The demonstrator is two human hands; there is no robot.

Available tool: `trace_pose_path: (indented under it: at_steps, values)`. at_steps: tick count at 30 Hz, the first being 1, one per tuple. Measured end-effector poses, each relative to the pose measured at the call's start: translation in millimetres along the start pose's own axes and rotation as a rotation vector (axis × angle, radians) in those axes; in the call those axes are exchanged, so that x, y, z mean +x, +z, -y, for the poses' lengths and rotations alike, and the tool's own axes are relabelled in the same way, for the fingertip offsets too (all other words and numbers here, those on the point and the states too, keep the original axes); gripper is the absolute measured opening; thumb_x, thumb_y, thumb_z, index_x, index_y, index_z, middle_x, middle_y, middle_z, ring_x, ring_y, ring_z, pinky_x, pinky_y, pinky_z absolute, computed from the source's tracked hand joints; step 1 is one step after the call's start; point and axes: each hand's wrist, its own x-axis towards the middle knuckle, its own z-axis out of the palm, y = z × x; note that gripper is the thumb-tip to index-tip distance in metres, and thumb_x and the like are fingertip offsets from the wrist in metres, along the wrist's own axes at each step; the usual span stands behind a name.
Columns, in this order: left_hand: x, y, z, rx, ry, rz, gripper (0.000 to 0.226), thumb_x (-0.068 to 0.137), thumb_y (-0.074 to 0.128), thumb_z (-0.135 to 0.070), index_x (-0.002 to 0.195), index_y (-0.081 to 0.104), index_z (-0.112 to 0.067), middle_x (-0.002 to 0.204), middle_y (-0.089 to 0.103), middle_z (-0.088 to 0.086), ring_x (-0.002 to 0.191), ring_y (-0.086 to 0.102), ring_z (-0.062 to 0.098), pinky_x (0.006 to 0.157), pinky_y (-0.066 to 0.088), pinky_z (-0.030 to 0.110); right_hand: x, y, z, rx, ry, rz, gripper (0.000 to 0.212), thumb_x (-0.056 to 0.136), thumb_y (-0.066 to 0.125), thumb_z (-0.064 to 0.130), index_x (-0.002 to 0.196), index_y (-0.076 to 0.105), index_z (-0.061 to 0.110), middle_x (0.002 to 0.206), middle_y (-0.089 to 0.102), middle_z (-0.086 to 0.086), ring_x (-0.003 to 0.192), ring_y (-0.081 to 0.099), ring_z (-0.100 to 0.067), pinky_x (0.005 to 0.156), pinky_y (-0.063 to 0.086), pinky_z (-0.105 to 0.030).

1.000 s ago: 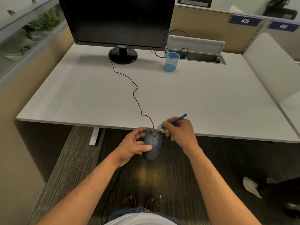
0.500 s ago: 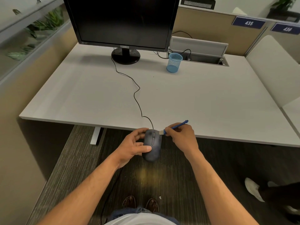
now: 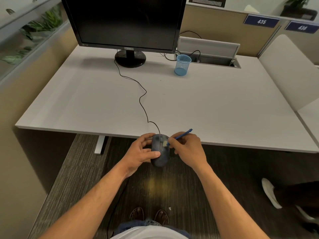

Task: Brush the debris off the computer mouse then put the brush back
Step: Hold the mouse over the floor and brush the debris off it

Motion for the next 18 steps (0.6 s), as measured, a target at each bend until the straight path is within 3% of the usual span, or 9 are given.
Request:
trace_pose_path:
  at_steps: [8, 12, 18]
  values:
    - [3.6, -4.5, 4.3, 0.010, 0.006, -0.022, 0.082, 0.069, 0.085, -0.021, 0.140, 0.045, -0.026, 0.134, 0.060, 0.001, 0.108, 0.070, 0.021, 0.078, 0.060, 0.034, -13.2, 3.3, 0.3, -0.059, -0.005, 0.175, 0.015, 0.096, 0.067, 0.021, 0.083, 0.075, 0.022, 0.078, 0.073, 0.004, 0.067, 0.065, -0.003, 0.068, 0.055, -0.022]
    - [5.4, -3.0, 4.3, 0.019, 0.005, -0.017, 0.081, 0.070, 0.084, -0.022, 0.141, 0.045, -0.028, 0.135, 0.058, 0.000, 0.108, 0.070, 0.021, 0.077, 0.060, 0.033, -13.0, -2.8, -1.1, -0.059, 0.010, 0.239, 0.015, 0.095, 0.067, 0.023, 0.082, 0.074, 0.024, 0.071, 0.072, 0.008, 0.060, 0.064, -0.001, 0.061, 0.051, -0.012]
    - [8.0, -1.6, 4.5, -0.012, 0.000, -0.021, 0.073, 0.077, 0.081, -0.012, 0.139, 0.047, -0.028, 0.133, 0.060, 0.001, 0.108, 0.070, 0.020, 0.078, 0.059, 0.034, -3.4, -8.5, -5.8, 0.089, -0.001, 0.008, 0.011, 0.097, 0.066, 0.025, 0.089, 0.073, 0.026, 0.075, 0.073, 0.013, 0.061, 0.067, -0.004, 0.062, 0.051, -0.011]
